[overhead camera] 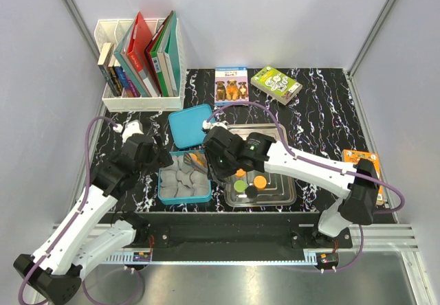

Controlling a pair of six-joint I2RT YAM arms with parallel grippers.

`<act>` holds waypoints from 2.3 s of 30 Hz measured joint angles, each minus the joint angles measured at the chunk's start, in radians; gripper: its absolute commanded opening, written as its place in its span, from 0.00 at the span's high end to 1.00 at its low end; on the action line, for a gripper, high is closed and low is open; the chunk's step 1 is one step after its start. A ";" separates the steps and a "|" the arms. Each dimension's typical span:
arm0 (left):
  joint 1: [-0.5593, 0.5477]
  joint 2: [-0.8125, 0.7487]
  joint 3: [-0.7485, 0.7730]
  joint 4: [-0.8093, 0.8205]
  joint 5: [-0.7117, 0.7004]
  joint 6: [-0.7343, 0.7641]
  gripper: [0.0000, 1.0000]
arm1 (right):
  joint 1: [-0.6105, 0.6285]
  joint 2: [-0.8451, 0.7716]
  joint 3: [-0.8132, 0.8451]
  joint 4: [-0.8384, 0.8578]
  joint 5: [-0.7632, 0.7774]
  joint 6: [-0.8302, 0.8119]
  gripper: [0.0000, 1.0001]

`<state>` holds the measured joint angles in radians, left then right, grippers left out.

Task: Pack the cookies

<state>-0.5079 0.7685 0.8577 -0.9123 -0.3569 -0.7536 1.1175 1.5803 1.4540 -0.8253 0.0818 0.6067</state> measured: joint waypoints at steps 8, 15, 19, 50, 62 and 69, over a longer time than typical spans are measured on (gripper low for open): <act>0.000 0.000 0.000 -0.009 0.000 0.000 0.01 | 0.016 0.081 0.032 0.021 -0.025 -0.004 1.00; 0.000 -0.001 -0.006 -0.011 0.000 0.000 0.01 | 0.017 0.109 0.033 0.024 -0.032 -0.008 0.67; 0.000 -0.003 -0.014 -0.014 0.001 0.000 0.01 | 0.018 0.110 0.033 0.029 -0.026 -0.010 0.49; 0.000 0.007 -0.029 -0.002 0.013 0.000 0.01 | 0.122 -0.047 -0.116 0.006 0.042 -0.164 0.11; 0.000 0.005 -0.034 0.002 0.020 0.000 0.01 | 0.119 0.087 -0.126 0.113 0.056 -0.333 0.13; 0.000 0.005 -0.034 0.002 0.020 0.000 0.01 | 0.119 0.174 -0.072 0.144 0.058 -0.395 0.13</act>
<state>-0.5079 0.7734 0.8238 -0.9108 -0.3367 -0.7532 1.2369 1.7538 1.3819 -0.6815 0.1398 0.2119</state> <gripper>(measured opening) 0.987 0.874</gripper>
